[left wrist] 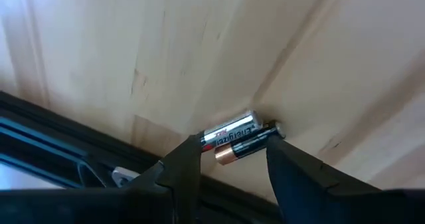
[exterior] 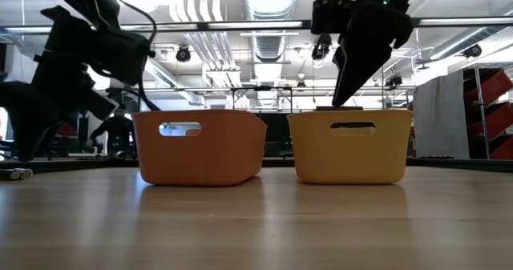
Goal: Sort batteries
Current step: Put the black-silver battery into the yellow bin
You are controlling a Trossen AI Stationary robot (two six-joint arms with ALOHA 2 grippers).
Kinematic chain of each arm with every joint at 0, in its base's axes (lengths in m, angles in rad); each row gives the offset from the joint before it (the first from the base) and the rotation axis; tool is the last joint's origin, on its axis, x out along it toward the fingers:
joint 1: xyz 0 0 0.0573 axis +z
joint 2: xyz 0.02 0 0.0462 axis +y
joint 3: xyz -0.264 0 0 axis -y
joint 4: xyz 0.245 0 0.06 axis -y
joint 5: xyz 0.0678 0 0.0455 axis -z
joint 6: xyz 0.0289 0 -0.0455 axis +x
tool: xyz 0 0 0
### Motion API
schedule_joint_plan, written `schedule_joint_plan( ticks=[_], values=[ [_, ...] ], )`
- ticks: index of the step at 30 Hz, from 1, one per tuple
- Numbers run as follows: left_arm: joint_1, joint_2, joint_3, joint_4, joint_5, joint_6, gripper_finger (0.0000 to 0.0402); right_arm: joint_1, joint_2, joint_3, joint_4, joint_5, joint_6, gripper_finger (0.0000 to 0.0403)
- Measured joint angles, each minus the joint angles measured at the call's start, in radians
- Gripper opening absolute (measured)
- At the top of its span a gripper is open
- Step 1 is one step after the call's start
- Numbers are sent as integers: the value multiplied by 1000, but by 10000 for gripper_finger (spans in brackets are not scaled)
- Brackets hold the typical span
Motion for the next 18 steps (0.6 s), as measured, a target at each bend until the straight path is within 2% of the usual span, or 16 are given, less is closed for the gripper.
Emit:
schedule_joint_plan(
  ticks=[11,18],
  values=[
    [0,160,-1,17,23,53,118,34,-1,-7,0,11,70,158],
    [0,215,2,63,10,73,116,34,-1,-7,0,11,88,148]
  ],
)
